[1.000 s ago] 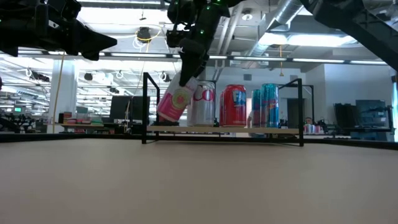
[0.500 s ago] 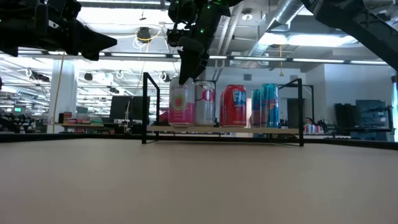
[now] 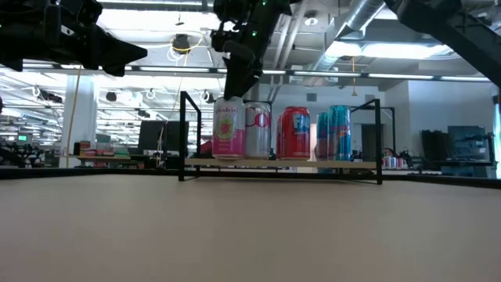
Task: Place canned beverage on shelf
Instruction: Put the right pink and white soda can on the shelf
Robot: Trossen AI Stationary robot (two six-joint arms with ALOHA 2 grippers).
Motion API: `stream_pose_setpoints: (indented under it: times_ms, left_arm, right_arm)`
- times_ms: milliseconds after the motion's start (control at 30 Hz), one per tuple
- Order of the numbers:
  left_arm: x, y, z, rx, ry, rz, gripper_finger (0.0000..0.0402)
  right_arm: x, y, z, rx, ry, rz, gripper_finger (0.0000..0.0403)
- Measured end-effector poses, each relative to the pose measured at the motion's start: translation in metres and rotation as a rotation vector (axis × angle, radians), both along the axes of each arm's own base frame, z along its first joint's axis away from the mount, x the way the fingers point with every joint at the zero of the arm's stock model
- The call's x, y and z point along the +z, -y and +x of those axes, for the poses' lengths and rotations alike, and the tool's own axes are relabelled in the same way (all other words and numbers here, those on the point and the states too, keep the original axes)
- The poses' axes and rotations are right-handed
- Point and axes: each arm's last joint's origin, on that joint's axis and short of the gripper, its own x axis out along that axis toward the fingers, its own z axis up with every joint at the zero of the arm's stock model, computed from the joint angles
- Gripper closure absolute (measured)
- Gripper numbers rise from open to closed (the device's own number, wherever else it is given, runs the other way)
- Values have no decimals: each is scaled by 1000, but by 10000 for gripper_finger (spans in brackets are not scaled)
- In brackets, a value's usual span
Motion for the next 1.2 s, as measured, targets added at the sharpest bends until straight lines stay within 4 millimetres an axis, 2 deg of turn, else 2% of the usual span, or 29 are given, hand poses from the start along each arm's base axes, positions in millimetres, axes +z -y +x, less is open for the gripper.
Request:
stream_pose_setpoints:
  times_ms: [167,300,467,567,667,767,900,1033,1200]
  left_arm:
    - [0,0,0,-3,-1,0,402]
    - [-1,0,0,-3,-8,-5,401]
    - [-2,0,0,-11,-14,-39,401]
    - [-3,1,0,-51,-22,-71,401]
    - [-3,3,0,-116,-29,-105,401]
    - [-5,5,0,-185,-53,-156,401]
    - [-8,7,0,-247,-85,-209,401]
    - [-8,7,0,-252,-88,-224,401]
    - [-9,5,0,-198,-90,-217,401]
  right_arm:
    - [14,-7,-13,-42,-26,25,28]
    - [33,-23,-25,-34,-20,36,53]
    - [45,-56,-44,-90,-106,91,105]
    - [41,-88,-45,-100,-121,71,135]
    - [24,-126,-40,-80,-105,5,164]
    - [-3,-156,-38,-95,-54,-80,197]
    - [-48,-181,-44,-152,43,-75,251]
    - [-80,-191,-49,-192,171,-50,314]
    - [-100,-179,-48,-265,284,-115,385]
